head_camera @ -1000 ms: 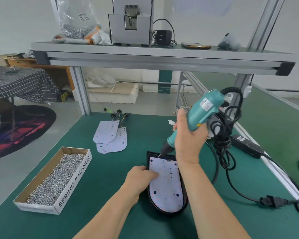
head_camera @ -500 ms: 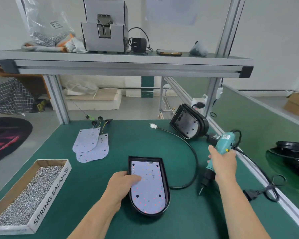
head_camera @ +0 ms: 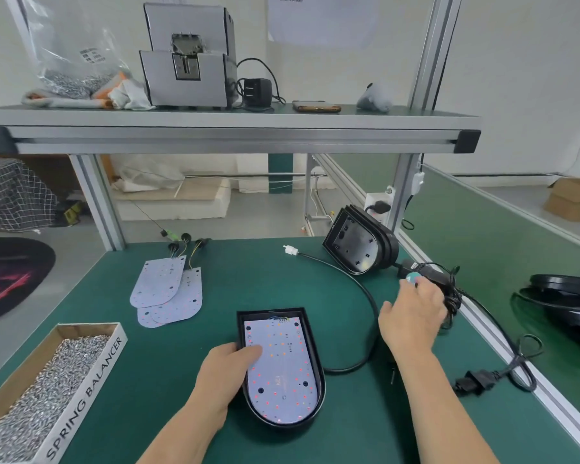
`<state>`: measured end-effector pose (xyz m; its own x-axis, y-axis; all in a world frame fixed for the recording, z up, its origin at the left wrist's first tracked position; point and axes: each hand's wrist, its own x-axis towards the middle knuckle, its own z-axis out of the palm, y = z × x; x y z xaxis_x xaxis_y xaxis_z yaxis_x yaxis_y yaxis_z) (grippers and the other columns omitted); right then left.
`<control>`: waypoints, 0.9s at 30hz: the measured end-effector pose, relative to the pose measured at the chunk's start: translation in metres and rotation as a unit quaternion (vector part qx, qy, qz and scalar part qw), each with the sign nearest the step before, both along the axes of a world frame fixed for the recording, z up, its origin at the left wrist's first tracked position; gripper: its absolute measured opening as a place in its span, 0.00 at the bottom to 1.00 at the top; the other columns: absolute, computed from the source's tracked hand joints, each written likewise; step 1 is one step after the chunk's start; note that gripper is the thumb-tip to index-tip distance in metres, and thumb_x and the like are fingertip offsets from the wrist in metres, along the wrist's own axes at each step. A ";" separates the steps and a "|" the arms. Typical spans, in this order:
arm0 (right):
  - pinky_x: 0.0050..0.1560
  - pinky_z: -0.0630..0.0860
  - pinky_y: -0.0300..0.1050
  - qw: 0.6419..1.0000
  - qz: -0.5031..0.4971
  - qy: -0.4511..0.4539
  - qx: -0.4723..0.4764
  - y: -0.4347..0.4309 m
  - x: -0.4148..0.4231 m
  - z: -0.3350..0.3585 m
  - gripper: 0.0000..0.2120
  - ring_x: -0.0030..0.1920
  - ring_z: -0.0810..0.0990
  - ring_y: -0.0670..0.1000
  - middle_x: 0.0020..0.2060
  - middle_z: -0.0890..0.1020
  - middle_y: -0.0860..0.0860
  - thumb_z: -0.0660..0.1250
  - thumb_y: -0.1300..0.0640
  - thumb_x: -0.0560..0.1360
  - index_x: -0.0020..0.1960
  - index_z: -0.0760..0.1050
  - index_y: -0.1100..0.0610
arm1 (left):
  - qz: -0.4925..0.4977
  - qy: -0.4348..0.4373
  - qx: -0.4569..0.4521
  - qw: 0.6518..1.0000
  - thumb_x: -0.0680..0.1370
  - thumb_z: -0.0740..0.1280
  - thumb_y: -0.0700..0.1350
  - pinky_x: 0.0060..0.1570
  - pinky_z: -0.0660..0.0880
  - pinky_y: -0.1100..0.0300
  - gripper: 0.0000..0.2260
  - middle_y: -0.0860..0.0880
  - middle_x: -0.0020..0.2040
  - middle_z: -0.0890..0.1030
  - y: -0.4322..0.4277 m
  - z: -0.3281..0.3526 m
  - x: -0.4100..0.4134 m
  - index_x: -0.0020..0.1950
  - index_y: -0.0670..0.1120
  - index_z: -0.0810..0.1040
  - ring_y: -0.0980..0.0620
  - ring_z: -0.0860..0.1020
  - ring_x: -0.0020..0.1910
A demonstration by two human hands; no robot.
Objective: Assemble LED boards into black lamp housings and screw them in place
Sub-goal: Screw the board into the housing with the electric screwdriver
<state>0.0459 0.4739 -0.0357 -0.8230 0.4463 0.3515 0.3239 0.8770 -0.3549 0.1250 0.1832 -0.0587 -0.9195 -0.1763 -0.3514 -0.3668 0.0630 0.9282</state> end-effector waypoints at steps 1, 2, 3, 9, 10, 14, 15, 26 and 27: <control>0.67 0.65 0.53 0.999 0.032 -0.017 0.027 -0.003 -0.005 0.002 0.19 0.68 0.66 0.59 0.67 0.72 0.55 0.70 0.53 0.77 0.66 0.75 0.59 | 0.000 0.000 -0.002 1.000 0.61 0.69 0.53 0.48 0.73 0.52 0.25 0.36 0.47 0.84 0.000 -0.001 0.000 0.49 0.35 0.80 0.47 0.78 0.40; 0.66 0.67 0.51 0.996 0.065 -0.046 0.048 -0.008 -0.009 0.004 0.17 0.66 0.68 0.59 0.65 0.75 0.55 0.67 0.53 0.78 0.65 0.75 0.58 | 0.001 -0.002 -0.003 1.000 0.61 0.69 0.53 0.48 0.72 0.52 0.23 0.38 0.44 0.84 0.000 -0.001 -0.001 0.47 0.37 0.80 0.47 0.78 0.40; 0.64 0.68 0.50 0.991 0.091 -0.078 0.052 -0.013 -0.014 0.006 0.16 0.65 0.70 0.59 0.63 0.76 0.55 0.65 0.52 0.79 0.64 0.74 0.58 | 0.004 -0.003 -0.003 1.000 0.61 0.69 0.53 0.48 0.72 0.52 0.23 0.39 0.44 0.84 0.000 -0.001 -0.002 0.46 0.37 0.80 0.47 0.78 0.40; 0.55 0.73 0.51 0.973 0.095 -0.212 -0.009 -0.034 -0.023 0.013 0.13 0.61 0.75 0.61 0.61 0.74 0.60 0.63 0.64 0.77 0.61 0.69 0.62 | 0.008 -0.002 -0.028 1.000 0.62 0.68 0.54 0.45 0.68 0.55 0.16 0.49 0.40 0.78 0.000 -0.002 -0.004 0.44 0.47 0.76 0.50 0.74 0.39; 0.51 0.72 0.50 0.968 0.108 -0.228 -0.011 -0.036 -0.023 0.014 0.10 0.58 0.77 0.61 0.60 0.75 0.60 0.62 0.65 0.76 0.58 0.69 0.62 | 0.011 -0.001 -0.033 0.999 0.62 0.67 0.54 0.45 0.68 0.55 0.15 0.49 0.40 0.78 0.000 -0.001 -0.004 0.44 0.47 0.76 0.50 0.74 0.39; 0.45 0.75 0.48 0.949 0.179 -0.254 -0.053 -0.047 -0.006 0.018 0.02 0.46 0.78 0.59 0.53 0.80 0.59 0.60 0.63 0.78 0.47 0.68 0.61 | 0.017 -0.001 -0.050 0.999 0.63 0.66 0.55 0.42 0.65 0.55 0.15 0.48 0.39 0.77 0.002 0.003 -0.003 0.43 0.47 0.76 0.50 0.72 0.38; 0.46 0.78 0.50 0.943 0.199 -0.249 -0.095 -0.050 0.002 0.017 0.03 0.45 0.81 0.58 0.49 0.83 0.59 0.58 0.63 0.78 0.49 0.70 0.61 | 0.014 0.000 -0.051 0.999 0.63 0.66 0.55 0.42 0.65 0.55 0.15 0.48 0.39 0.77 0.002 0.003 -0.003 0.43 0.47 0.76 0.50 0.72 0.38; 0.37 0.67 0.41 0.848 0.321 -0.183 -0.379 -0.082 0.064 -0.007 0.12 0.35 0.72 0.44 0.33 0.76 0.45 0.70 0.54 0.75 0.41 0.76 0.63 | -0.021 0.012 -0.093 0.995 0.64 0.66 0.62 0.47 0.75 0.53 0.22 0.44 0.40 0.81 0.002 0.004 0.002 0.42 0.44 0.78 0.49 0.75 0.39; 0.40 0.68 0.45 0.844 0.315 -0.176 -0.396 -0.083 0.064 -0.009 0.12 0.38 0.73 0.48 0.36 0.77 0.49 0.69 0.57 0.74 0.44 0.76 0.67 | -0.014 0.016 -0.098 0.995 0.65 0.66 0.65 0.43 0.71 0.55 0.21 0.46 0.37 0.77 0.003 0.006 0.003 0.40 0.46 0.75 0.50 0.73 0.37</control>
<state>0.1098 0.3908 -0.0442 -0.9759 -0.1389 -0.1685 0.0900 0.4474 -0.8898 0.1281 0.1865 -0.0522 -0.9352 -0.2132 -0.2828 -0.3325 0.2535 0.9084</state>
